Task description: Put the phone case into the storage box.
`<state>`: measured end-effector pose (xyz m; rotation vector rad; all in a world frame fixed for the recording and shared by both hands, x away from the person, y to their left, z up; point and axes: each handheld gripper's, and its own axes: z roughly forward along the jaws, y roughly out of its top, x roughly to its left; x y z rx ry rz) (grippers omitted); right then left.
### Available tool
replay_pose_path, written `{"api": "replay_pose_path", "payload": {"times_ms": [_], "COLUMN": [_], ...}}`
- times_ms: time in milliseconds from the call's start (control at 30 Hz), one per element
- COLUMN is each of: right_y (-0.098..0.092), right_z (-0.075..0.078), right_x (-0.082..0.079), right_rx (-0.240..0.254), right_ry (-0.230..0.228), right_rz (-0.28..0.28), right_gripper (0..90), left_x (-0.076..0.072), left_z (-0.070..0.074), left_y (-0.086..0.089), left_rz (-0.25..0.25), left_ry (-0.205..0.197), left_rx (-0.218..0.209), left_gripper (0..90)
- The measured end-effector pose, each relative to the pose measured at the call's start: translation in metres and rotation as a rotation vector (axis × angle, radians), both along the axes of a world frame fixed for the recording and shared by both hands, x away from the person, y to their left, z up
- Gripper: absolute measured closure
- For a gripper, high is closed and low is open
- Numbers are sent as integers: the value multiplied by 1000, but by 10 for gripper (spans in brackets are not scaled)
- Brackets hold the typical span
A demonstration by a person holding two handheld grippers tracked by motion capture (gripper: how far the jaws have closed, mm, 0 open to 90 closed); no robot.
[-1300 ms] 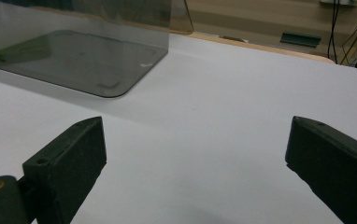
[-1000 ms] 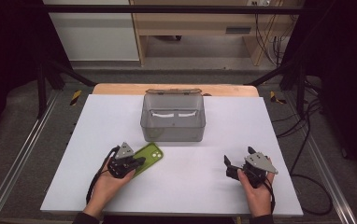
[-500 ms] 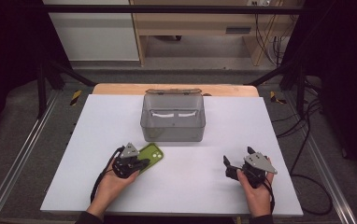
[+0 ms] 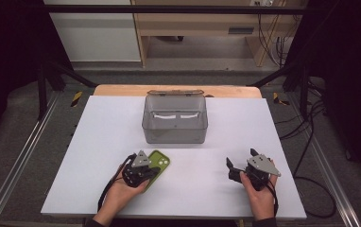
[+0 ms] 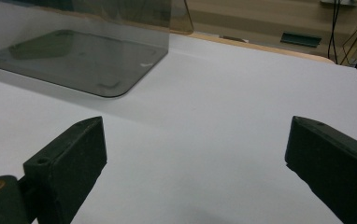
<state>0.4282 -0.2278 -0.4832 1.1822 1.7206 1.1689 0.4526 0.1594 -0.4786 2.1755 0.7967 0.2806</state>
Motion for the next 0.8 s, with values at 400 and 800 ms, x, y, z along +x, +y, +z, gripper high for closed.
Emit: {"api": "replay_pose_path", "payload": {"times_ms": [400,800], "right_y": [0,0], "right_z": [0,1], "right_x": [0,0], "right_rx": [-3,-1], "right_ry": [6,0], "right_rz": [0,2], "right_gripper": [59,58], "left_x": [-5,-14], "left_z": [1,6], "left_y": [-14,-12], "left_rz": [-35,-40], "left_ry": [1,-31], "left_rx": [3,-23], "left_gripper": [900,900]}}
